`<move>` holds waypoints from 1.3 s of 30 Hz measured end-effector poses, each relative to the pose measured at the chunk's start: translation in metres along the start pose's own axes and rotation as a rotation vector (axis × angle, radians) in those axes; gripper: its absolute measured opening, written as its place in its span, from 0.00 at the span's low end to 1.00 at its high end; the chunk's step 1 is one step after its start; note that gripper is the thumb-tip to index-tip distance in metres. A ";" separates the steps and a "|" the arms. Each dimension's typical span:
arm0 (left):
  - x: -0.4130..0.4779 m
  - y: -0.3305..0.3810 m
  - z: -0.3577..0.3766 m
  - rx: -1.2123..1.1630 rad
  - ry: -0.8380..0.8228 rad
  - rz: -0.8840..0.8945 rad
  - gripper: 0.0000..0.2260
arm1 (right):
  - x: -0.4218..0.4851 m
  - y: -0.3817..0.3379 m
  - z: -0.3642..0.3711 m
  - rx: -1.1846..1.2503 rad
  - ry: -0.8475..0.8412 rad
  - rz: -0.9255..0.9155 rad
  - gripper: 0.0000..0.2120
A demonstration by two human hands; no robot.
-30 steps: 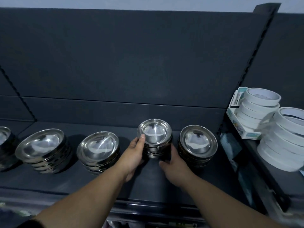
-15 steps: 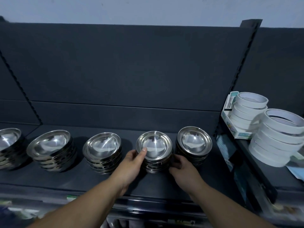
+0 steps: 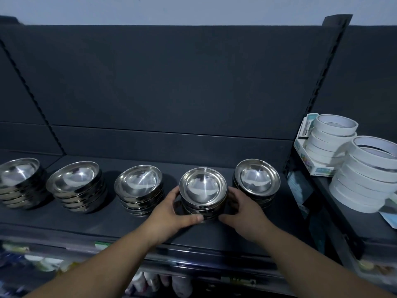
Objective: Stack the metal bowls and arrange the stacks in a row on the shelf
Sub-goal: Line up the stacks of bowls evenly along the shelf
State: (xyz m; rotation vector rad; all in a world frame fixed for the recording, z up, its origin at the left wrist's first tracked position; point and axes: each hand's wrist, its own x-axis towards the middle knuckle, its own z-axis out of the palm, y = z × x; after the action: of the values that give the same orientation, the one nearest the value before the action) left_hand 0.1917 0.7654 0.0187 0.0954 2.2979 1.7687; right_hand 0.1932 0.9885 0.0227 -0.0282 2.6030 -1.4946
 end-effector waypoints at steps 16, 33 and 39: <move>0.009 -0.017 0.016 0.263 0.206 0.107 0.42 | 0.010 -0.001 0.008 -0.105 0.068 -0.147 0.47; 0.008 -0.017 0.015 0.264 0.214 0.072 0.42 | 0.010 -0.009 0.000 -0.144 0.052 -0.169 0.46; 0.007 -0.016 0.014 0.221 0.196 0.068 0.42 | 0.008 -0.007 0.002 -0.154 0.052 -0.162 0.44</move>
State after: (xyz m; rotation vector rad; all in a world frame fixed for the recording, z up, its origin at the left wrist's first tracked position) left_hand 0.1895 0.7761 -0.0007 0.0400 2.6545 1.6128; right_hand 0.1851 0.9829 0.0266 -0.2246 2.8121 -1.3541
